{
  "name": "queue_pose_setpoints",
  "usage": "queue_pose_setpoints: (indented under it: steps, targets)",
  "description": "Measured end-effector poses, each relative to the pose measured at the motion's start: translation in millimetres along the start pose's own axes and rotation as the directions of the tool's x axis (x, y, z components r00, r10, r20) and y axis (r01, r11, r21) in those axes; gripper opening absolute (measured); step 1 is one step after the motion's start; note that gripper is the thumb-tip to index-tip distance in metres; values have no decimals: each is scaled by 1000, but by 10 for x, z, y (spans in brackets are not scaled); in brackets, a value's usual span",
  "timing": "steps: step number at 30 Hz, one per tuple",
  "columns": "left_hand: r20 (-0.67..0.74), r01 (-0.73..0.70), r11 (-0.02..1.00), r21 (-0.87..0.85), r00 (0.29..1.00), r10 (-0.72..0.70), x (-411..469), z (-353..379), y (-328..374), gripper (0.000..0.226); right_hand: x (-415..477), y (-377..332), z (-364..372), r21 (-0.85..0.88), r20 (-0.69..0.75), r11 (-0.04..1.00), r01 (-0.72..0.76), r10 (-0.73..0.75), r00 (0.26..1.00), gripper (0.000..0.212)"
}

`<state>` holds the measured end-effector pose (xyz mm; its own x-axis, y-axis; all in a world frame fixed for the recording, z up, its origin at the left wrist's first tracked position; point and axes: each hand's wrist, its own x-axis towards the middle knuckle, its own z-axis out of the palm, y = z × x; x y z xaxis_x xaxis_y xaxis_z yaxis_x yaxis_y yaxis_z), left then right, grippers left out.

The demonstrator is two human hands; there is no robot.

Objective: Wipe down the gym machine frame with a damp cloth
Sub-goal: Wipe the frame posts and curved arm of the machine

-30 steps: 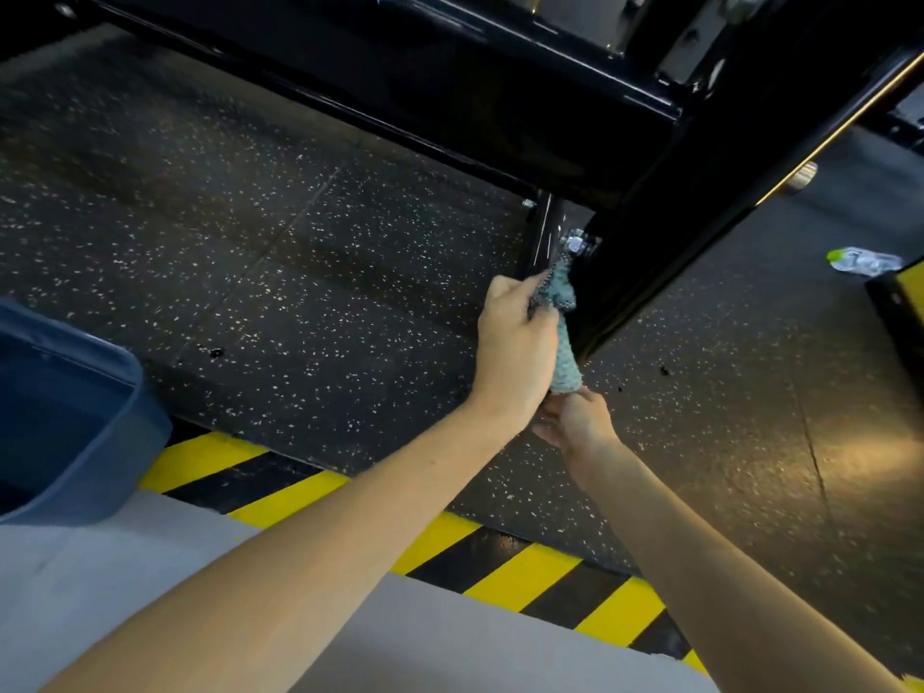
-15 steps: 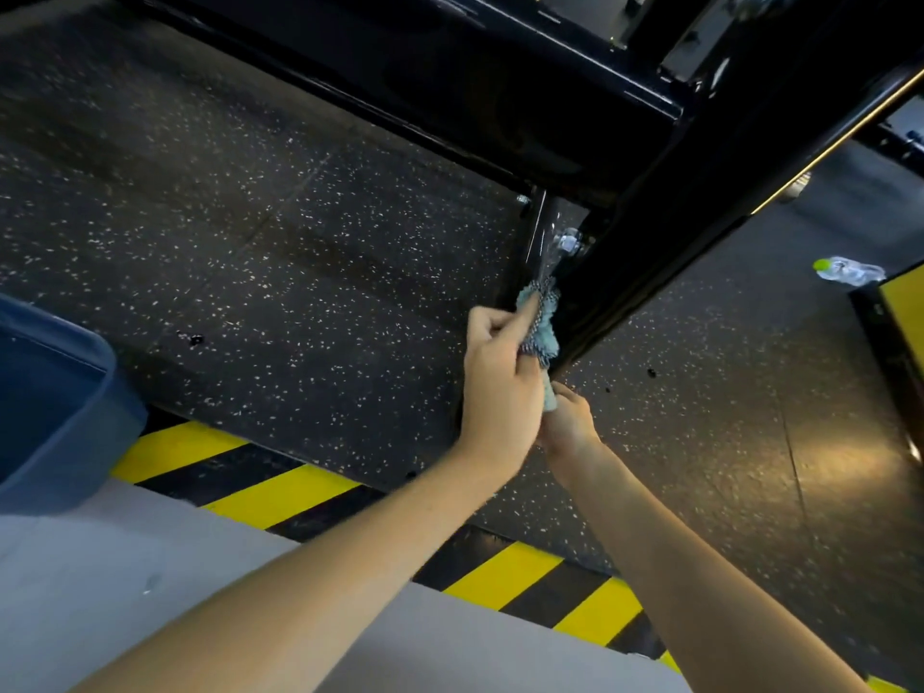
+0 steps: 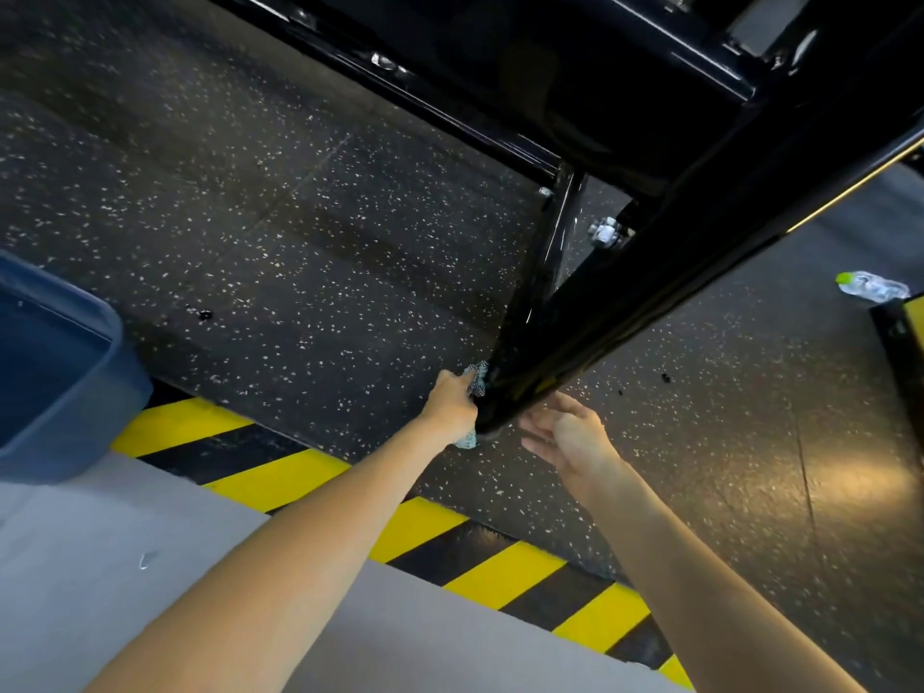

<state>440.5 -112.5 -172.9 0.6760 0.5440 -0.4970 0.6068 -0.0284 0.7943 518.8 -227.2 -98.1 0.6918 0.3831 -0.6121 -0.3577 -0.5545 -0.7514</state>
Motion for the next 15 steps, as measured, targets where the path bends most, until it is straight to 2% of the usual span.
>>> queue_pose_setpoints:
  steps: [4, 9, 12, 15]
  targets:
    - [-33, 62, 998, 2, 998, -62, -67, 67, 21, 57, -50, 31, -27, -41, 26, 999, -23, 24, 999, 40]
    - [-23, 218, 961, -171, 974, -225, -223, 100, 134, 50, -97, -50, -15, -22, -13, 1000, -10, 10, 1000, 34]
    - [-8, 293, 841, -454, 943, -333, -249, 146, 219, 49, -86, -102, -19, -10, -103, 999, 31, -32, 994, 33]
    - [49, 291, 639, -712, 929, -368, -353, 91, 437, 50, -40, -130, -52, 73, -146, 997, -17, 27, 989, 36]
